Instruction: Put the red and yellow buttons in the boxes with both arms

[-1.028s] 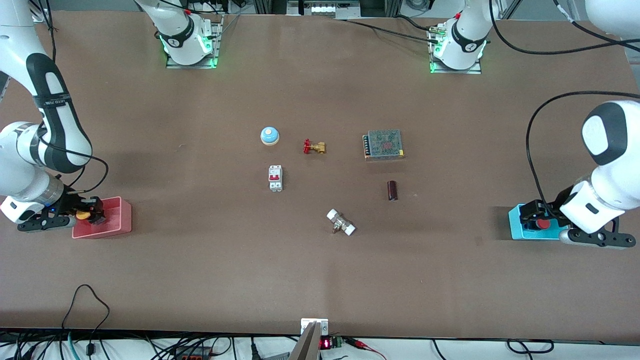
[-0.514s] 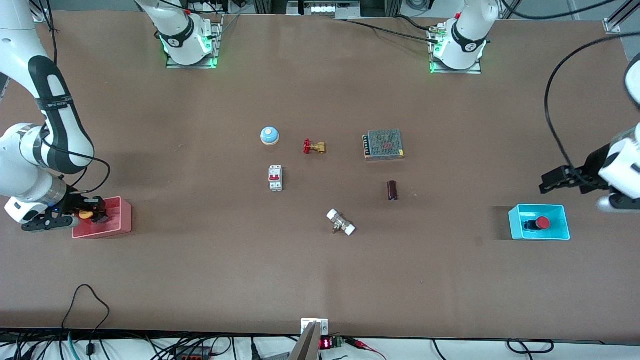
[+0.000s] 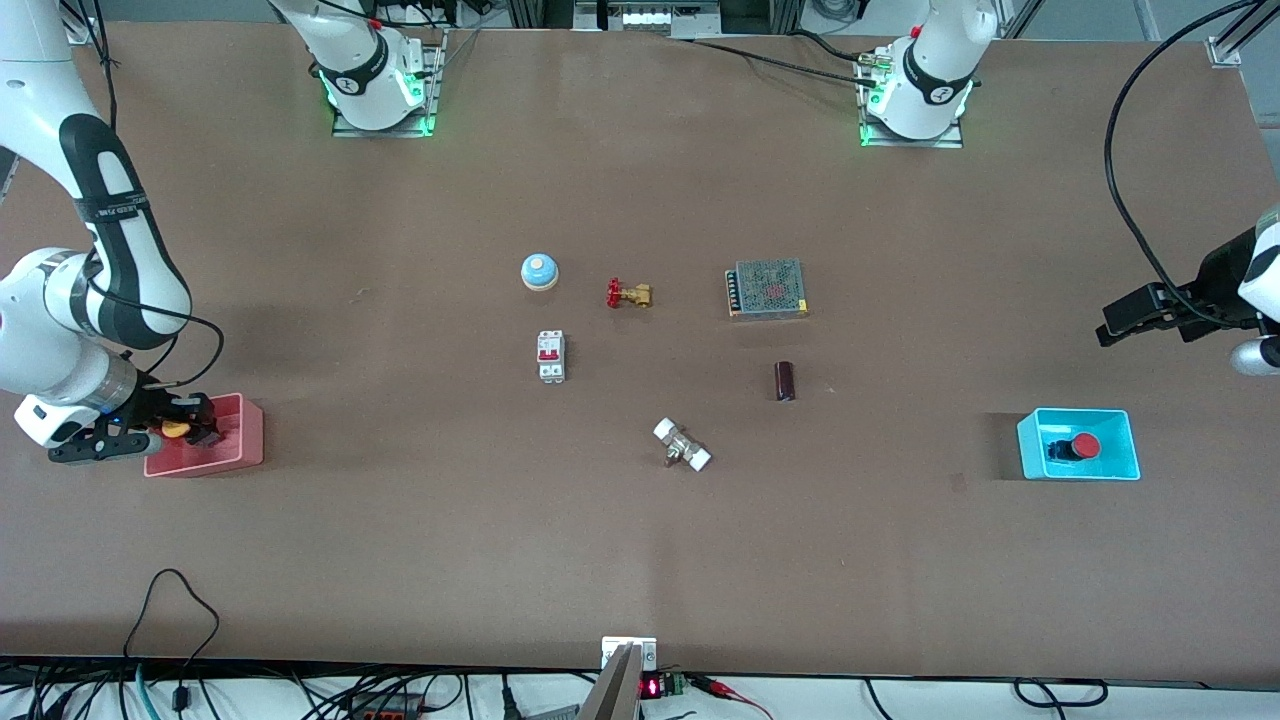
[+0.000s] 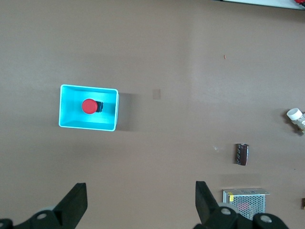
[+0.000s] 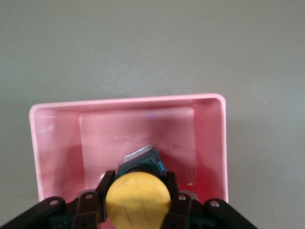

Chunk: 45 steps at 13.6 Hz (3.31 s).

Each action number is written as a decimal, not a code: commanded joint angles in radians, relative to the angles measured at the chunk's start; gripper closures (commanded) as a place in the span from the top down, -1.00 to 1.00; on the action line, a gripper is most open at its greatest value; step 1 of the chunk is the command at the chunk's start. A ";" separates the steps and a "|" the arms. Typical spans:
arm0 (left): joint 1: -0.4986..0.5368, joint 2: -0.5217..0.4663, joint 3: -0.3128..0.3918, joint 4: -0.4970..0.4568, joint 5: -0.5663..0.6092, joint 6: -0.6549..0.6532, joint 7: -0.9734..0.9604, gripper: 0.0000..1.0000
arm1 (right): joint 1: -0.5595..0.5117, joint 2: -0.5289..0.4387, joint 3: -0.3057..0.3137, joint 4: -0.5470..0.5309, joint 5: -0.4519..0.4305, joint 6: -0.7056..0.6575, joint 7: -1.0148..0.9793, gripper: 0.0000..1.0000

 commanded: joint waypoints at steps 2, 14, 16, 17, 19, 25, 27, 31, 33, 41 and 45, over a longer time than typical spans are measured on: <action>0.035 -0.025 -0.052 -0.021 0.015 -0.038 -0.016 1.00 | 0.003 0.008 0.004 0.002 0.009 0.020 0.027 -0.51; 0.037 -0.044 -0.069 0.001 0.020 -0.055 -0.029 1.00 | 0.003 0.025 0.004 0.002 0.009 0.041 0.027 -0.38; 0.038 -0.046 -0.069 0.007 0.017 -0.081 -0.031 1.00 | 0.003 0.030 0.004 0.002 0.011 0.041 0.027 -0.32; 0.041 -0.046 -0.069 0.014 0.012 -0.081 -0.033 1.00 | 0.003 0.030 0.004 0.002 0.009 0.041 0.027 -0.26; 0.041 -0.048 -0.069 0.015 0.013 -0.100 -0.029 1.00 | 0.003 0.030 0.004 0.002 0.009 0.041 0.027 -0.17; 0.053 -0.055 -0.060 -0.007 0.013 -0.104 -0.029 1.00 | 0.003 0.031 0.004 0.002 0.009 0.041 0.029 0.46; 0.061 -0.057 -0.061 -0.007 0.013 -0.103 -0.029 1.00 | 0.003 0.031 0.004 0.002 0.011 0.041 0.030 0.75; 0.061 -0.055 -0.064 -0.007 0.013 -0.098 -0.029 1.00 | 0.003 0.022 0.004 0.009 0.009 0.040 0.024 0.78; 0.059 -0.060 -0.069 -0.007 0.013 -0.098 -0.029 1.00 | 0.005 -0.004 0.006 0.012 0.009 0.025 0.020 0.78; 0.058 -0.066 -0.079 -0.008 0.015 -0.101 -0.022 1.00 | 0.037 -0.246 0.019 0.026 0.040 -0.326 0.037 1.00; 0.058 -0.066 -0.079 -0.008 0.023 -0.106 -0.016 1.00 | 0.149 -0.384 0.038 0.086 0.029 -0.530 0.199 1.00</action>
